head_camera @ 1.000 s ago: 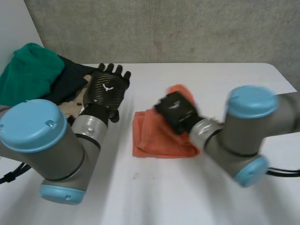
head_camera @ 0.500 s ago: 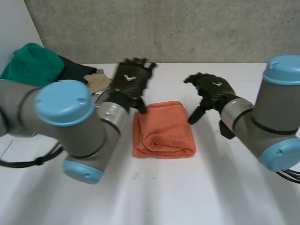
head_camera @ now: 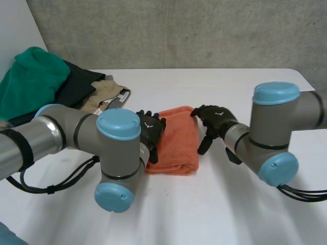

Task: Fold the laundry.

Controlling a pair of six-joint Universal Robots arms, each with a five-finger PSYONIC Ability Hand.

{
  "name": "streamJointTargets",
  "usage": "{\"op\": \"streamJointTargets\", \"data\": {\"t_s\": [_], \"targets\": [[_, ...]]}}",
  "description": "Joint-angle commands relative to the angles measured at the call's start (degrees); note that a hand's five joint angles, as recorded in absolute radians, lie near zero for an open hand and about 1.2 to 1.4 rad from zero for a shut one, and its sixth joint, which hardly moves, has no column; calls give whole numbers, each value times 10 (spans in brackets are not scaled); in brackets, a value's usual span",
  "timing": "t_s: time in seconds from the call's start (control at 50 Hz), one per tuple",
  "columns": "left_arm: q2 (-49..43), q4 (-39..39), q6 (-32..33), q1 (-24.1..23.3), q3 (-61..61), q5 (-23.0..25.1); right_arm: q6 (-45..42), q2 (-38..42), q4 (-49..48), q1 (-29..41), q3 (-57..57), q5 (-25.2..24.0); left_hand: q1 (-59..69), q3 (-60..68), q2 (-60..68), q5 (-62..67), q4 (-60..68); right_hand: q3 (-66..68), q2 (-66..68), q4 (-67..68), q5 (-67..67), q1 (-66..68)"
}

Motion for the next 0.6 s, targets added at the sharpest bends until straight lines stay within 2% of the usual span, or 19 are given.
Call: {"op": "streamJointTargets", "data": {"t_s": [0.02,0.18,0.28,0.36,0.42,0.44,0.52,0.6], "targets": [[9,2,59,-1,-24,0,-13,55,31,20,-46,3,30,22,26,17,26,-22,-26,-36,-41,-22],[10,1,74,3,-26,-13,-52,64,38,20,-57,16,26,18,23,14,22,-22,-26,-36,-41,-22],[17,2,68,0,-26,-6,-48,-1,38,20,-38,18,10,1,6,-3,5,-22,-26,-36,-41,-22],[65,6,67,1,-25,-2,-21,-59,30,15,17,27,3,-5,-1,-9,-1,-22,-26,-36,-41,-22],[106,10,63,3,-25,14,24,-91,16,14,63,47,0,-9,-4,-13,-5,-22,-26,-36,-41,-22],[114,10,61,5,-25,22,63,-105,0,14,93,57,0,-9,-4,-13,-5,-22,-26,-36,-41,-22],[139,11,46,21,-30,69,141,-123,-28,20,163,60,0,-9,-4,-13,-5,-22,-26,-36,-41,-22],[163,5,19,42,-45,122,181,-124,-42,21,203,61,1,-7,-3,-11,-3,-22,-26,-36,-41,-22]]}}
